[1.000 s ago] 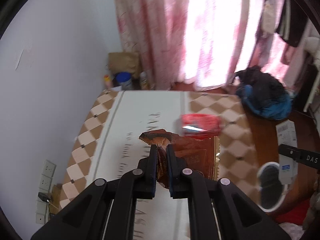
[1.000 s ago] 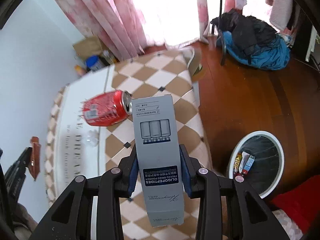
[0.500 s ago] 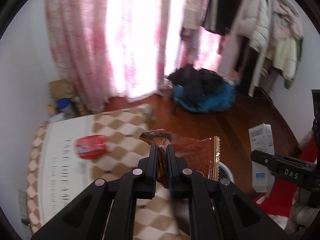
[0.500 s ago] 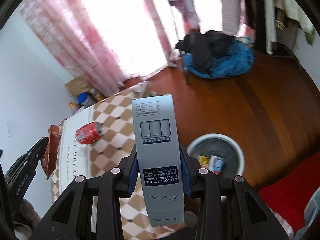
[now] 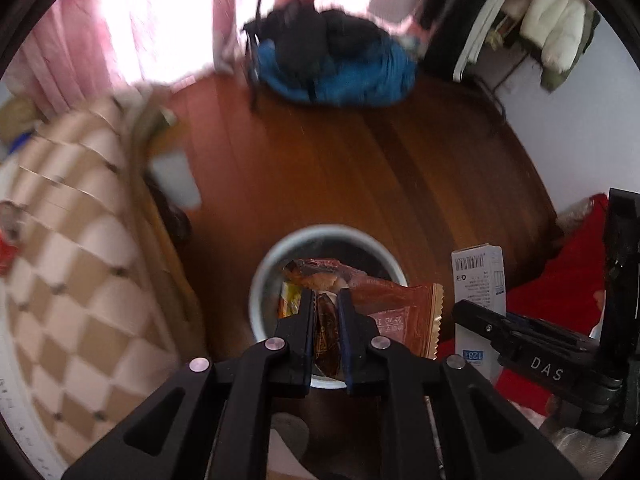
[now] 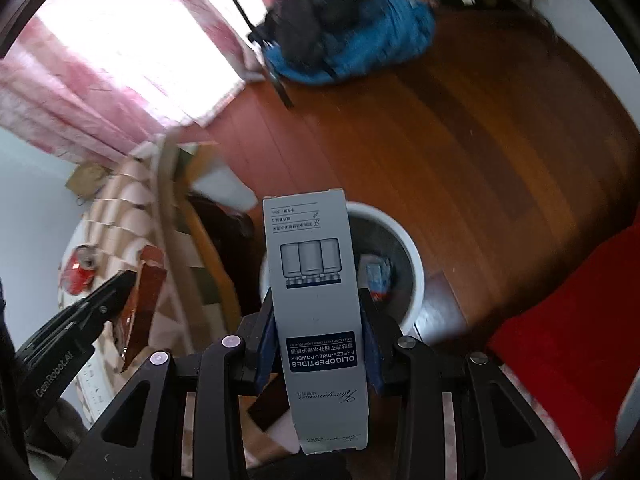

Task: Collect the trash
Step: 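Carry the white-blue box and brown bag over the bin and release both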

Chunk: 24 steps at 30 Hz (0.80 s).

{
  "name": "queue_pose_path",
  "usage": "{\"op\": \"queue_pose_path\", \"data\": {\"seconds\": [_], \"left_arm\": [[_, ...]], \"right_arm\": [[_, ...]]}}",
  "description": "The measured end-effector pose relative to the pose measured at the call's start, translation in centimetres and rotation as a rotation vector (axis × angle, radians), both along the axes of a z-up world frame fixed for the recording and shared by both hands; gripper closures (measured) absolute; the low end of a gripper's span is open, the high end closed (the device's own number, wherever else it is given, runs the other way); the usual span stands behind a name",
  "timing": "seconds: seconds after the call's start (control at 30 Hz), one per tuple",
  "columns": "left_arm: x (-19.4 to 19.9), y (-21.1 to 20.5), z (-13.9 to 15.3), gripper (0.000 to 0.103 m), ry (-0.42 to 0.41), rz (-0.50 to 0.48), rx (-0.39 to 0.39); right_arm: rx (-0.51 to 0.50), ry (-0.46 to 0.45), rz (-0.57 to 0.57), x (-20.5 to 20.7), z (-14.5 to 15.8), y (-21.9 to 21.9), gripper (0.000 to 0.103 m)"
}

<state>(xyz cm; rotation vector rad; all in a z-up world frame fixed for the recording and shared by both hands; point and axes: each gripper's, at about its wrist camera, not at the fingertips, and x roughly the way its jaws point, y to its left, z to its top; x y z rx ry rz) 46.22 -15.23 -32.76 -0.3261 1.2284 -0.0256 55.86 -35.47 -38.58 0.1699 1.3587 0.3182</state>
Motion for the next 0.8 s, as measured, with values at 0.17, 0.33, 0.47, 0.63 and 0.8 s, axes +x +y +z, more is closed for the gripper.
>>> {"op": "queue_pose_path", "data": {"seconds": [0.17,0.33,0.47,0.63,0.8], "left_arm": [[2.1,-1.5,-5.2,0.091,0.101,-0.033,-0.009],[3.0,-2.2,-8.5,0.087,0.161,-0.045,0.011],[3.1,-2.1,-9.3,0.035,0.171,-0.035,0.033],[2.6,-1.1,-9.0,0.011,0.169,-0.005,0.054],[2.6,-0.6,-8.4,0.003,0.155,0.014,0.094]], "right_arm": [[-0.012,0.081,-0.023,1.5,-6.4,-1.8,0.064],[-0.03,0.131,-0.034,3.1,-11.5,-2.1,0.064],[-0.029,0.154,-0.038,4.2,-14.1,-2.0,0.064],[-0.021,0.15,-0.031,4.5,-15.3,-1.5,0.063],[-0.014,0.141,-0.01,4.6,-14.9,-0.8,0.048]]}}
